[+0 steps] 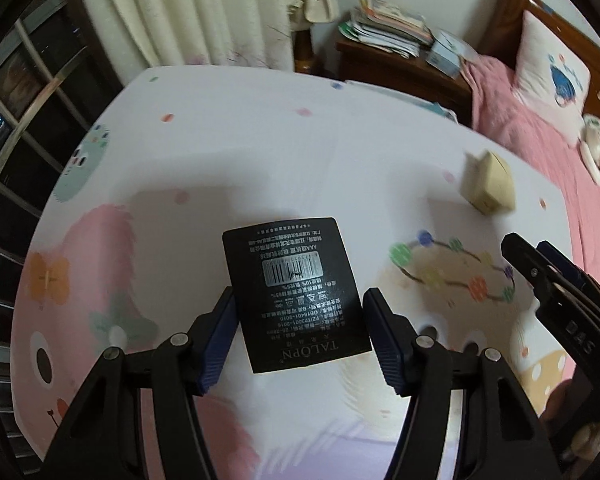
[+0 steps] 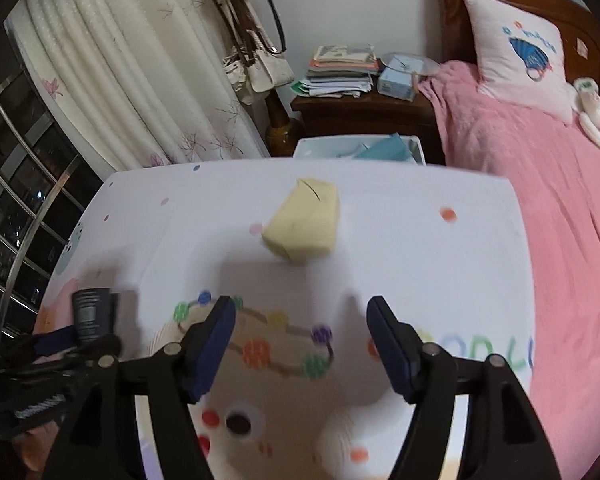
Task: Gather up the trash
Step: 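Grasp the black TALOPN packet with left tool while right tool grasps beige folded paper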
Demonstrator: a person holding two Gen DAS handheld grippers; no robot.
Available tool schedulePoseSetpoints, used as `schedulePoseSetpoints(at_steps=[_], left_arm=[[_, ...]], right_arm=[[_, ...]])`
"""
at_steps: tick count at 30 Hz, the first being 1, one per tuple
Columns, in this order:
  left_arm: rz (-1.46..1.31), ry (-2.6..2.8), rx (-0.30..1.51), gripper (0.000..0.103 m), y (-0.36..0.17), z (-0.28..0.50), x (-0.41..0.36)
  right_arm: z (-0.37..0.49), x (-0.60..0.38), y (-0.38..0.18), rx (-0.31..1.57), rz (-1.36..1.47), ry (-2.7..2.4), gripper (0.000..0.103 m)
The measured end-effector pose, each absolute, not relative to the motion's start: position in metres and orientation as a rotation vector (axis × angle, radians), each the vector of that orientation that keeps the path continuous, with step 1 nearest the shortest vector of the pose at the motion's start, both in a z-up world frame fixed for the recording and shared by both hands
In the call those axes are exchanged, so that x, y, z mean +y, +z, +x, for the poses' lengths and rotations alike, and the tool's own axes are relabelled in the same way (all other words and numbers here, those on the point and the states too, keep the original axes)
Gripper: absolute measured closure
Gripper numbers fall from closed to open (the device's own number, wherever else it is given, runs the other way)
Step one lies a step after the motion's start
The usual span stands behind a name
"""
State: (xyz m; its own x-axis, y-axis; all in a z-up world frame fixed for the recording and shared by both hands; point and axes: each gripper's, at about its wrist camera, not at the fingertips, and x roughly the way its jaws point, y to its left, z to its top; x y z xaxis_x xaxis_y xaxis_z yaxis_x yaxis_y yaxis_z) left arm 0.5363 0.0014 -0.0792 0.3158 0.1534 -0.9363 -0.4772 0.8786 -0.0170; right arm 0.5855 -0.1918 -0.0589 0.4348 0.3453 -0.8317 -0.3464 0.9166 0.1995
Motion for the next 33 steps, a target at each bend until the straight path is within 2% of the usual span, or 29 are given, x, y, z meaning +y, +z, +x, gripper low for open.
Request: schedulePoseSetpoints(at_steps=[17, 18, 19, 21, 33], left_arm=[[-0.375, 0.461, 1.164, 0.042, -0.086, 0.525, 0.039], [-0.375, 0.461, 1.164, 0.042, -0.087, 0.524, 0.039], [-0.376, 0.459, 1.163, 0.042, -0.088, 0.523, 0.039], [-0.378, 0.455, 1.162, 0.042, -0.088, 0.520, 0.040], [-0.375, 0.395, 1.145, 0.042, -0.076, 0.487, 0.037]], right_arm=[[0.619, -0.150, -0.083, 0.949, -0.197, 0.339, 0.034], [0.618, -0.149, -0.083, 0.938, -0.204, 0.341, 0.037], [0.617, -0.149, -0.082, 0.928, -0.201, 0.346, 0.046], [0.617, -0.149, -0.082, 0.921, -0.199, 0.346, 0.051], [0.561, -0.148, -0.069, 0.926, -0.152, 0.436, 0.051]])
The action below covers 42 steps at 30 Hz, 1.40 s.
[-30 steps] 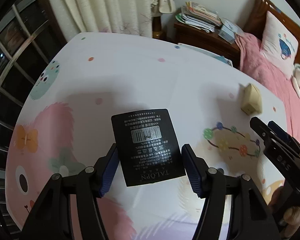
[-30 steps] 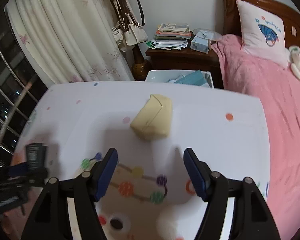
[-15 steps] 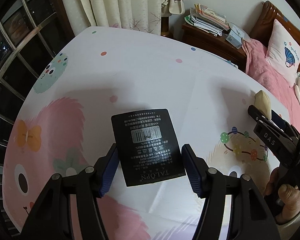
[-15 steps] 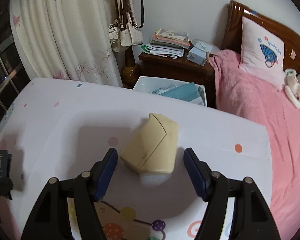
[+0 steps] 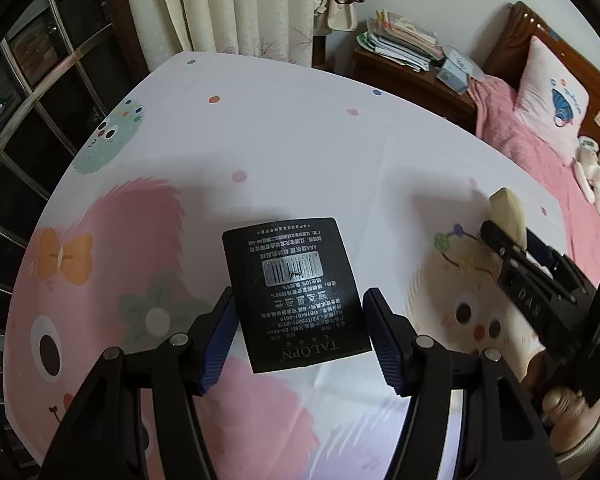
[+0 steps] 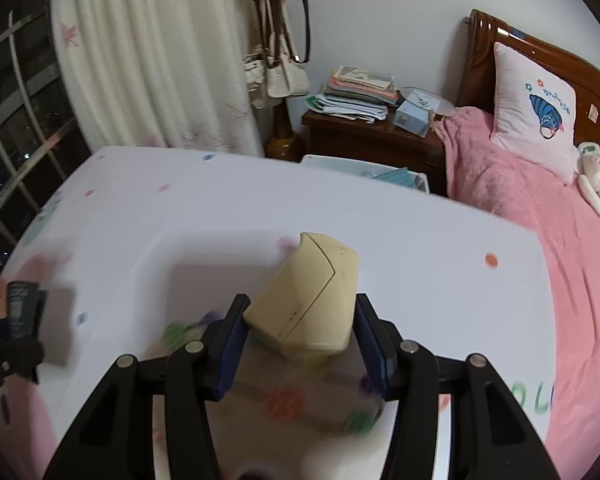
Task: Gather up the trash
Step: 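Grasp the black TALOPN packet with left tool while right tool grasps beige folded paper, then carry both items over the trash bin and open both tools to drop them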
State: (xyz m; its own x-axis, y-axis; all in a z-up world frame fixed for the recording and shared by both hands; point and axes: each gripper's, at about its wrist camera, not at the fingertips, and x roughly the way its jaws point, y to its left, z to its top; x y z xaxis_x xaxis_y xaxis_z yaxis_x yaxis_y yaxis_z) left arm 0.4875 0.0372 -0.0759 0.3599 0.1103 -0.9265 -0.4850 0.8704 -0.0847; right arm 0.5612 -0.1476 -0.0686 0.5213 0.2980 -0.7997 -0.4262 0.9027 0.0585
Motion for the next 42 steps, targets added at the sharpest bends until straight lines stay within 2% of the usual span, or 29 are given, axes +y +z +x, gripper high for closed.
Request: schedulePoseSetpoints(at_steps=[12, 28, 34, 42], left_arm=[[-0.334, 0.241, 1.140, 0.042, -0.042, 0.386, 0.031], [-0.166, -0.107, 1.117, 0.042, 0.006, 0.198, 0.053], [-0.082, -0.221, 1.115, 0.042, 0.010, 0.137, 0.061], [-0.036, -0.305, 1.162, 0.042, -0.008, 0.071, 0.060]], right_arm=[[0.425, -0.142, -0.022, 0.924, -0.027, 0.514, 0.051], [0.175, -0.101, 0.041, 0.851, 0.087, 0.407, 0.051], [0.092, -0.087, 0.042, 0.851, 0.124, 0.313, 0.051], [0.016, -0.080, 0.010, 0.983, 0.157, 0.237, 0.051]])
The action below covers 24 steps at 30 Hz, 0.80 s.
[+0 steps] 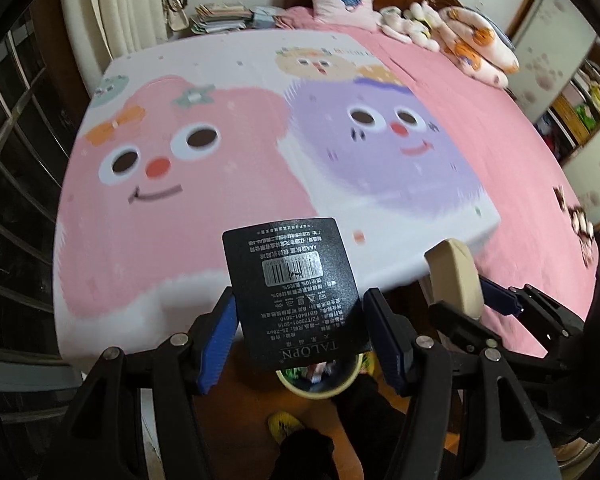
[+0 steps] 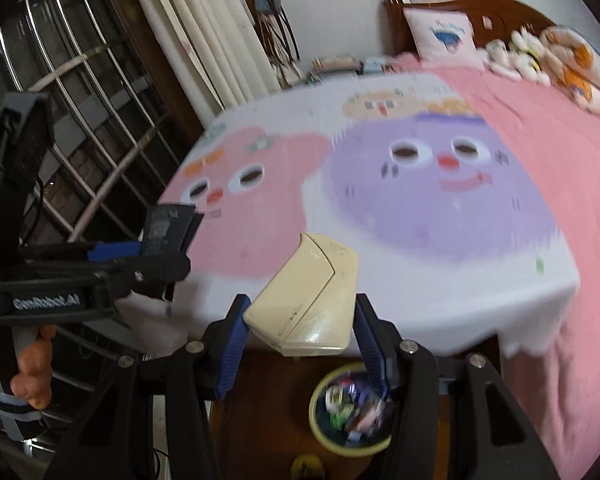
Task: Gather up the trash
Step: 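Carry both items over the trash bin and open both tools to drop them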
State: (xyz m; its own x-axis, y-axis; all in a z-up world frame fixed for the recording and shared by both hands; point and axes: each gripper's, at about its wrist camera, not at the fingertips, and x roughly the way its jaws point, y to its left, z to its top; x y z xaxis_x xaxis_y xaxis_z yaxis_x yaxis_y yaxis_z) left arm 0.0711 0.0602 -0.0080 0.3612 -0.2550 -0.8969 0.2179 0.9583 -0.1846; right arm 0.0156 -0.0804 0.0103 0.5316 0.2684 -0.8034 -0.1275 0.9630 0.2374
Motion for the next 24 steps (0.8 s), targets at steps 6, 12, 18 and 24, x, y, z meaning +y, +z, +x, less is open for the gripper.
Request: schedulePoseSetpoints(at_steps=[6, 12, 18, 24], left_arm=[[0.004, -0.363, 1.190, 0.042, -0.033, 0.034, 0.042], [0.031, -0.418, 1.262, 0.042, -0.088, 0.000, 0.011], [0.029, -0.404, 1.299, 0.042, -0.165, -0.012, -0.007], [0.005, -0.371, 1.339, 0.041, -0.246, -0.008, -0.016]], right_arm=[[-0.020, -0.084, -0.025, 1.093, 0.140, 0.203, 0.051], [-0.039, -0.095, -0.082, 1.184, 0.131, 0.193, 0.051], [-0.050, -0.103, -0.165, 1.244, 0.084, 0.216, 0.051], [-0.051, -0.114, -0.248, 1.302, 0.081, 0.230, 0.051]])
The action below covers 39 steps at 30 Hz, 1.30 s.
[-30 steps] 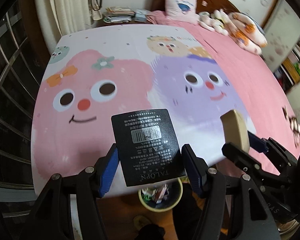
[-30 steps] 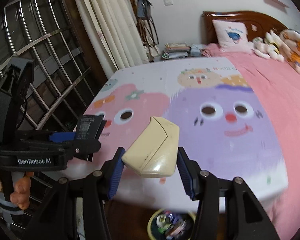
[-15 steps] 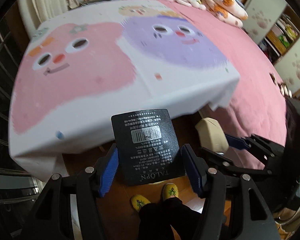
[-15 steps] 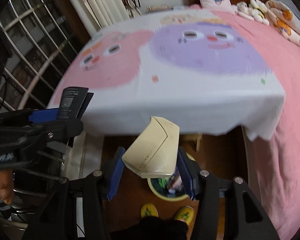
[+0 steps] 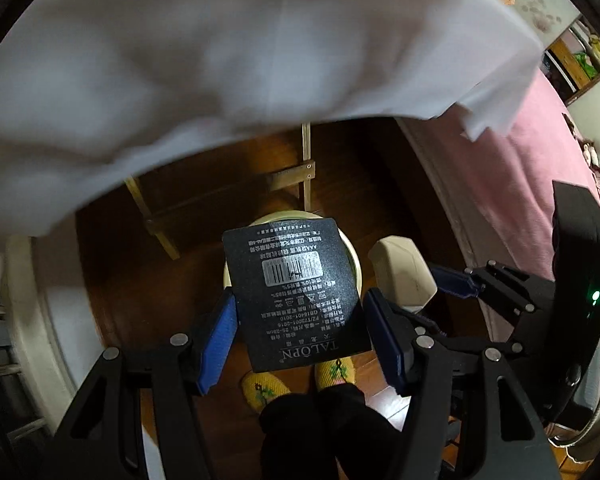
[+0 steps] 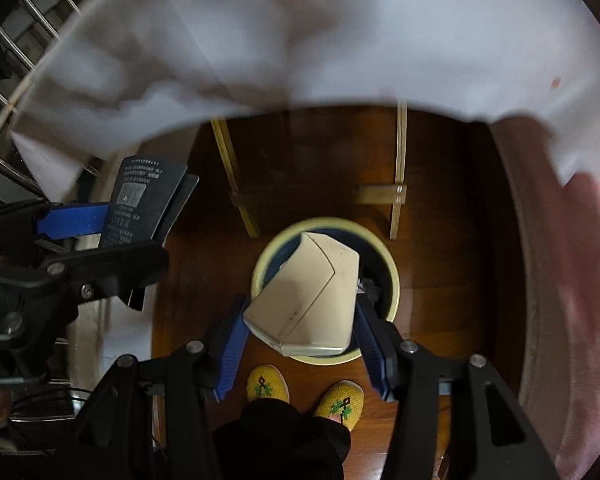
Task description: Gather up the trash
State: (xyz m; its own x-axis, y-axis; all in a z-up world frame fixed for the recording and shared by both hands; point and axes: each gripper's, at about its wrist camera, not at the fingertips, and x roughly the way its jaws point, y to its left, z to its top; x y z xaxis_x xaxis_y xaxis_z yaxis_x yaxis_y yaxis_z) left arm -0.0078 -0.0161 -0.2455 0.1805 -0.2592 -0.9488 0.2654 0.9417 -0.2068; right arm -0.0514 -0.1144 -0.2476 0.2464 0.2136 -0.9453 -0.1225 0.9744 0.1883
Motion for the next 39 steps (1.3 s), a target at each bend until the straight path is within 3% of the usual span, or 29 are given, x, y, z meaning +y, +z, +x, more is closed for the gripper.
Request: schedulePoseSetpoints(at_steps=[9, 13, 15, 18, 25, 39], left_arm=[[0.004, -0.350, 1.361, 0.039, -0.325, 0.007, -0.022], [0.014, -0.338, 1.368, 0.006, -0.337, 0.012, -0.023], [0.009, -0.327, 1.367, 0.002, -0.338, 0.014, -0.022], [0.000, -0.309, 1.364, 0.001, -0.336, 0.017, -0.018], [-0.036, -0.255, 1.328, 0.001, -0.318, 0.015, -0.007], [-0.082, -0.184, 1.197, 0.001, -0.216, 0.000, 0.010]], right_arm=[[-0.040, -0.127, -0.332, 1.319, 0.078, 0.225, 0.051], [-0.033, -0.133, -0.346, 1.310, 0.091, 0.192, 0.050], [-0.031, -0.137, -0.348, 1.292, 0.088, 0.160, 0.048], [-0.028, -0.141, -0.345, 1.260, 0.109, 0.145, 0.042], [-0.027, -0.143, -0.327, 1.228, 0.104, 0.133, 0.042], [-0.027, -0.137, -0.238, 1.212, 0.179, 0.124, 0.042]])
